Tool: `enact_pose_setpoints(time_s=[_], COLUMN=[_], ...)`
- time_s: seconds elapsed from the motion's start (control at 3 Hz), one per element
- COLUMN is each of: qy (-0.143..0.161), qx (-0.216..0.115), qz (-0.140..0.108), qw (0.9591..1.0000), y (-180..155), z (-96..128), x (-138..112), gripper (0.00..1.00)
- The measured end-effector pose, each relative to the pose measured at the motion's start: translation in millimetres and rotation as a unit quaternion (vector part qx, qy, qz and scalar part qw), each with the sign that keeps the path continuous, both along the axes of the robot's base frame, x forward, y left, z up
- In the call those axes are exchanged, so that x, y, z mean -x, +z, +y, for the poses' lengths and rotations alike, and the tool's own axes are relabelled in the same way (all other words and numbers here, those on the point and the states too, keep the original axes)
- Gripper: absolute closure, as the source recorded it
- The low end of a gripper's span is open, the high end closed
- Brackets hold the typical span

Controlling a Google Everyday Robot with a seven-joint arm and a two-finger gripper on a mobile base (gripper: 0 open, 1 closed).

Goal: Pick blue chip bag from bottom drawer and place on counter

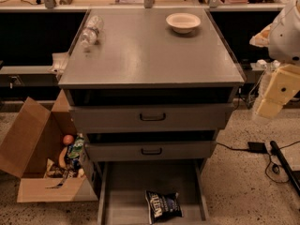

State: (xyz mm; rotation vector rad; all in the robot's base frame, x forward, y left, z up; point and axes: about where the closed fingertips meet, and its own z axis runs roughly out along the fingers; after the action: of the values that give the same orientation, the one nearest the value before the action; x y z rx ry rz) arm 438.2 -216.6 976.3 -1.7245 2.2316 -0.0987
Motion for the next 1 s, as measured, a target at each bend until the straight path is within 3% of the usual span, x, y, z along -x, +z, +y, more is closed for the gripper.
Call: enact_pose_setpoints(time_s=[0.67, 1.0], qy=[0.012, 0.028], qx=[0.0, -0.017], qz=[-0.003, 0.002], qw=[0.9999, 0.9995], y=[-9.7, -37.7], z=[2.7, 9.1], x=[3.8, 12.7], gripper=[0.0, 0.0])
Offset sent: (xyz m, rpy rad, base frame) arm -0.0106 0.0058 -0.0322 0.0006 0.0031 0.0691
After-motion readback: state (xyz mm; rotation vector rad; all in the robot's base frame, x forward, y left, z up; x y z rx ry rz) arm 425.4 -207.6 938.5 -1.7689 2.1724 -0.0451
